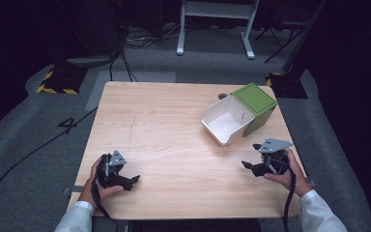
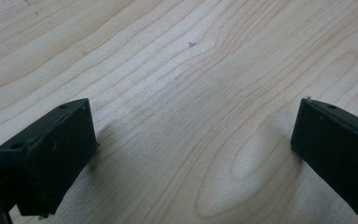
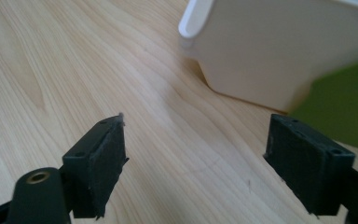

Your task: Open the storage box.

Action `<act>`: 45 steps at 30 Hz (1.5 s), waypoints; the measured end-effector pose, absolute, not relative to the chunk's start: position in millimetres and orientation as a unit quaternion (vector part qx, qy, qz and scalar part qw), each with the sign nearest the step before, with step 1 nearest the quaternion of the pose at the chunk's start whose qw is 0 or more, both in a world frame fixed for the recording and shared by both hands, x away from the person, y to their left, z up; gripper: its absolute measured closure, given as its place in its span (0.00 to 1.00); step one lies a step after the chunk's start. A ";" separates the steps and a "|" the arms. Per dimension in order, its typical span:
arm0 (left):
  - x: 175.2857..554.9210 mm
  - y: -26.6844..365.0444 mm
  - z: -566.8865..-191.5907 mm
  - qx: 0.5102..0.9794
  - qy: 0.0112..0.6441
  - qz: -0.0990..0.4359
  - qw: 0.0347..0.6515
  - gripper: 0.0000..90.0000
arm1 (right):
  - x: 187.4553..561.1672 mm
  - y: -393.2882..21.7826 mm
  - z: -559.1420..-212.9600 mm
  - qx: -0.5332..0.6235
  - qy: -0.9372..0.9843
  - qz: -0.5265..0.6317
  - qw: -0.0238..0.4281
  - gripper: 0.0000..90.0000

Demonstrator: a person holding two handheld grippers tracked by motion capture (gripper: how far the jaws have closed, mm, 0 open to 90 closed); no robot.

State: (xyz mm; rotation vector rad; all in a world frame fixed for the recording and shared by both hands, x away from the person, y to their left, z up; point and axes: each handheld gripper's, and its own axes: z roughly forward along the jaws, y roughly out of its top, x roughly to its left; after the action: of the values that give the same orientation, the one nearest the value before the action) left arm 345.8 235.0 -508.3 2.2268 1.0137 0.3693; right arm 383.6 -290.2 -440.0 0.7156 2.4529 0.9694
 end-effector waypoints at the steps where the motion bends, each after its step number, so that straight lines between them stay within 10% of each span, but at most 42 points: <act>1: 345.8 235.0 -508.3 0.850 0.387 0.141 0.327 0.00 | 383.6 -290.2 -440.0 0.256 0.879 0.347 0.203 0.22; 45: 345.6 235.2 -508.3 0.850 0.387 0.143 0.327 0.00 | 355.5 -376.9 -507.5 0.364 0.838 0.370 0.168 0.18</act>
State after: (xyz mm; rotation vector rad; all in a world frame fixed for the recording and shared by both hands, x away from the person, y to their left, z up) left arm 345.6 235.2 -508.3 2.2276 1.0137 0.3741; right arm 355.5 -376.9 -507.5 1.0364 2.3823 1.0529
